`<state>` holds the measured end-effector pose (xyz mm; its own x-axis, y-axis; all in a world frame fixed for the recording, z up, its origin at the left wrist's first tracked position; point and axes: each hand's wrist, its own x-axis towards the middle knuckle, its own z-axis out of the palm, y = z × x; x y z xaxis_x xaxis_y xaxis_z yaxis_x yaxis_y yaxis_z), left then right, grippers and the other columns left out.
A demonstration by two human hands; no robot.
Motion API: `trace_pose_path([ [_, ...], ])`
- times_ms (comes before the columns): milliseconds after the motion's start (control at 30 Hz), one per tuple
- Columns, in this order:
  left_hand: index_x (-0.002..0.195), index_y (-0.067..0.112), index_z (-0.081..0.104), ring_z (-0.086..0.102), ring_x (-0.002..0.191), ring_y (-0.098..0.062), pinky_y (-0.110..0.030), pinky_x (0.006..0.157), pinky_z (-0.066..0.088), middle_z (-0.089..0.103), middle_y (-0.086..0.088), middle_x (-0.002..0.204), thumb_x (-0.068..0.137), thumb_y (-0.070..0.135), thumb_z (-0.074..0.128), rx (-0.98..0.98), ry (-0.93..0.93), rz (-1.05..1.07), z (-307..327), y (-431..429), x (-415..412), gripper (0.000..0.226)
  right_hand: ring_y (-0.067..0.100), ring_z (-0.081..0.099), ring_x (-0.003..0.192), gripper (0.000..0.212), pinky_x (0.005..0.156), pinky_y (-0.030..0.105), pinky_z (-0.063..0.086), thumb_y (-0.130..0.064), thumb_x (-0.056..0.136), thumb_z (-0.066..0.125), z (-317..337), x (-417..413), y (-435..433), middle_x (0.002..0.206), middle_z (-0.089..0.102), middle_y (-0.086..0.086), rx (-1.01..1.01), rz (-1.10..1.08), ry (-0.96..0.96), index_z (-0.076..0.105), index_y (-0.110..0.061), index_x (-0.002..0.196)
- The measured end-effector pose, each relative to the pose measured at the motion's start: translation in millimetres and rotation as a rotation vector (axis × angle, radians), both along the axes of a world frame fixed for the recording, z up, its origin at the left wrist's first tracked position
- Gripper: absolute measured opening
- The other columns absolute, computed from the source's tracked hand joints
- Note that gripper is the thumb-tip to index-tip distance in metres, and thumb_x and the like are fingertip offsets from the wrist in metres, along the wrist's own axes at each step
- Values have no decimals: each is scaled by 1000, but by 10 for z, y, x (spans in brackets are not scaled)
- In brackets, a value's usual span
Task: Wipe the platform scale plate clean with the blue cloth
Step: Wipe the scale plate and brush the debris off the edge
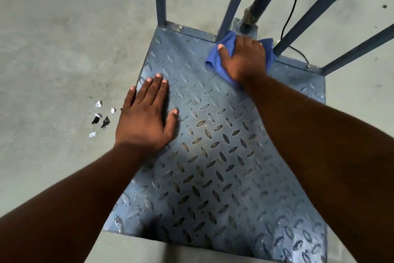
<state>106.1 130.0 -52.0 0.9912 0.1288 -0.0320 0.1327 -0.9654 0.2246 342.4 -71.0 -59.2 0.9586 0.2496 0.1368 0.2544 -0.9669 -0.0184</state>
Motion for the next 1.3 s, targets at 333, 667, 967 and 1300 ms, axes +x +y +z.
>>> trace_pose_path([
  [333, 170, 16, 21, 16, 165, -22, -49, 134, 12, 18, -5, 179, 103, 57, 30, 15, 5, 24, 36, -21, 3, 79, 36, 53, 131, 74, 109, 46, 41, -66, 98, 34, -26, -163, -295, 142, 57, 16, 4, 124, -42, 49, -13, 147],
  [667, 170, 19, 19, 15, 166, -22, -49, 134, 11, 16, -4, 179, 103, 57, 32, 23, -3, 28, 16, -29, -5, 79, 38, 57, 121, 69, 102, 47, 40, -62, 100, 25, 29, -57, -116, 132, 62, 16, -38, 83, -56, 54, -13, 138],
  [967, 170, 17, 21, 16, 165, -23, -49, 134, 13, 18, -6, 179, 103, 58, 30, 13, -24, 17, 41, -51, 5, 79, 33, 47, 138, 62, 115, 43, 32, -50, 105, 24, 66, -99, 53, 149, 53, 12, 14, 9, 56, 47, -14, 149],
  [1300, 169, 15, 23, 19, 164, -27, -51, 133, 13, 20, -9, 178, 103, 57, 30, -2, -34, 6, 31, -53, 13, 79, 29, 22, 157, 65, 128, 46, 18, -53, 108, 27, 87, -813, -1464, 169, 27, 10, 92, -71, 130, 30, -16, 161],
])
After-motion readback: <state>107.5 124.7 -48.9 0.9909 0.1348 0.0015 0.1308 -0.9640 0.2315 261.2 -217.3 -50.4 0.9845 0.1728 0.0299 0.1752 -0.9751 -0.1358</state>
